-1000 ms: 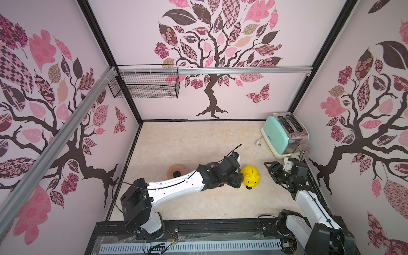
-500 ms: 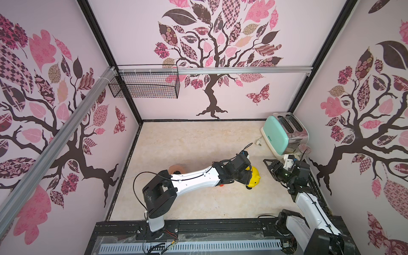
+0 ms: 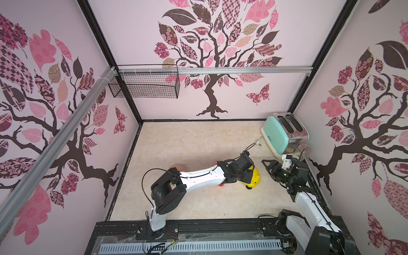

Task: Close piggy banks
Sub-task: Turn over the piggy bank at the center of the board.

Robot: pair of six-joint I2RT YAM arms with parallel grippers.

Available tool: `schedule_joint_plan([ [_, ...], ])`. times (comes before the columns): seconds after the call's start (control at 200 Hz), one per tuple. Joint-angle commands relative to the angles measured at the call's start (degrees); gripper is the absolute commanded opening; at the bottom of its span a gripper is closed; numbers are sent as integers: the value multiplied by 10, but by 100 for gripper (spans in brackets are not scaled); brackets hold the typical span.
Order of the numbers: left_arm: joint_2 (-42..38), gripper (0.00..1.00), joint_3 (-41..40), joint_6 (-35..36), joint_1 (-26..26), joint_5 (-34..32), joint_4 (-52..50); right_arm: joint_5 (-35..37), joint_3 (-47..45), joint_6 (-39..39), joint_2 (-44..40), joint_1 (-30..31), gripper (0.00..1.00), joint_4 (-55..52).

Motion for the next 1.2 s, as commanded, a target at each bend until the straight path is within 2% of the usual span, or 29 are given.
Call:
schedule_joint_plan([
  [0.0, 16, 62, 15, -6, 3, 1, -4, -2, -1, -8, 3, 7, 73, 3],
  [0.365, 34, 52, 17, -17, 10, 13, 2, 0, 1, -13, 10, 16, 73, 2],
  [0.785, 27, 35, -32, -44, 30, 50, 45, 0, 3, -18, 13, 22, 73, -1],
  [1.195, 1, 31, -103, -72, 60, 86, 95, 0, 2, -19, 12, 23, 74, -3],
])
